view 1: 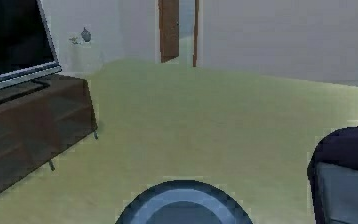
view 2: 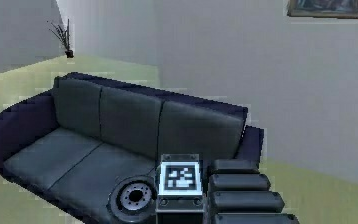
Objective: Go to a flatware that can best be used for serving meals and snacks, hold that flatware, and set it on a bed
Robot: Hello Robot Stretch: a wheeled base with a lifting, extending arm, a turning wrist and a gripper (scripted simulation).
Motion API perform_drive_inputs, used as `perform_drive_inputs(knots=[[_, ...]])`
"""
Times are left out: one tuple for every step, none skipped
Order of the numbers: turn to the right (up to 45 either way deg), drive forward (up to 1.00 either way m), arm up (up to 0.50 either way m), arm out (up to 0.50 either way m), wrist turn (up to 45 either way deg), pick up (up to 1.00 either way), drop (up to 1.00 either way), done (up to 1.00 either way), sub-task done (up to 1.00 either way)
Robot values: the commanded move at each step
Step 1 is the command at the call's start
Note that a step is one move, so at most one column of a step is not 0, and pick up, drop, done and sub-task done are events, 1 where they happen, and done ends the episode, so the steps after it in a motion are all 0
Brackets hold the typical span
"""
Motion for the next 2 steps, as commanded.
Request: perform_drive_inputs(knots=[[-45.0,0.0,0.0,0.0,0.0,0.0,0.0,0.0,0.0],[-21.0,0.0,0.0,0.0,0.0,0.0,0.0,0.0,0.0]])
